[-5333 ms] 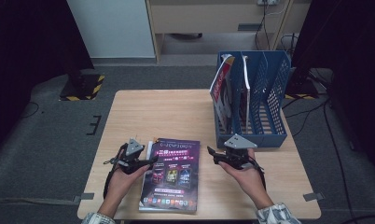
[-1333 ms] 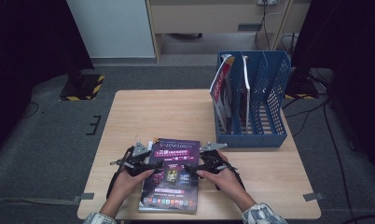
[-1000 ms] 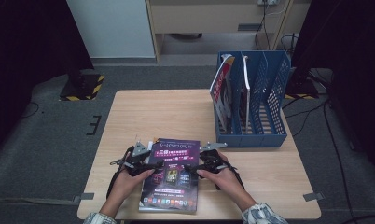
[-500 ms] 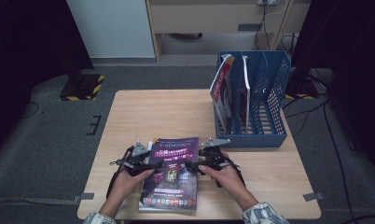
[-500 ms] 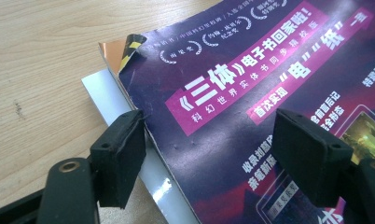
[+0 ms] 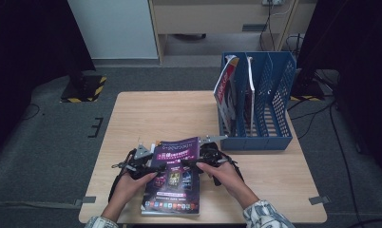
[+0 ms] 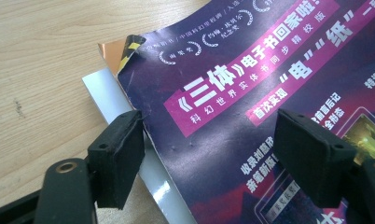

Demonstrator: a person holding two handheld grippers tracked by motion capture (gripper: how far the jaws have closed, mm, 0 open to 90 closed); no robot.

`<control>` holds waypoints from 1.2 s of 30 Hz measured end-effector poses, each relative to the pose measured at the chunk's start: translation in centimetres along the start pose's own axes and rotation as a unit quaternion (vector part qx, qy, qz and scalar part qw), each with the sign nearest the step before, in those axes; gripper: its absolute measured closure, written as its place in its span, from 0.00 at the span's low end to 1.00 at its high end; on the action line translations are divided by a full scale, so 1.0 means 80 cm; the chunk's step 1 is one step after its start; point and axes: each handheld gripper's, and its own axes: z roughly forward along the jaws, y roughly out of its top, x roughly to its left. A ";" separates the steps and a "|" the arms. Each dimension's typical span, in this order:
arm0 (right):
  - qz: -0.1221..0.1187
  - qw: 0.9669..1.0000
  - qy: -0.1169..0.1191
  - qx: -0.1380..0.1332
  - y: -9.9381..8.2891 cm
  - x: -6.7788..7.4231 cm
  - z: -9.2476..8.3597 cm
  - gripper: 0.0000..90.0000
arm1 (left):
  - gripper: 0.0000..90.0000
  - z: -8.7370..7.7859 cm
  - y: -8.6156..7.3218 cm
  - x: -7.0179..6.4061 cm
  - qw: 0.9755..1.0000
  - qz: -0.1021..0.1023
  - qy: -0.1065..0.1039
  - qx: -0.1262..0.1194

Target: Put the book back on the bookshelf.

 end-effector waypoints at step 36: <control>0.002 0.999 0.033 0.028 0.010 0.013 0.007 0.35 | 0.23 0.002 0.000 -0.002 1.000 0.005 -0.001 0.000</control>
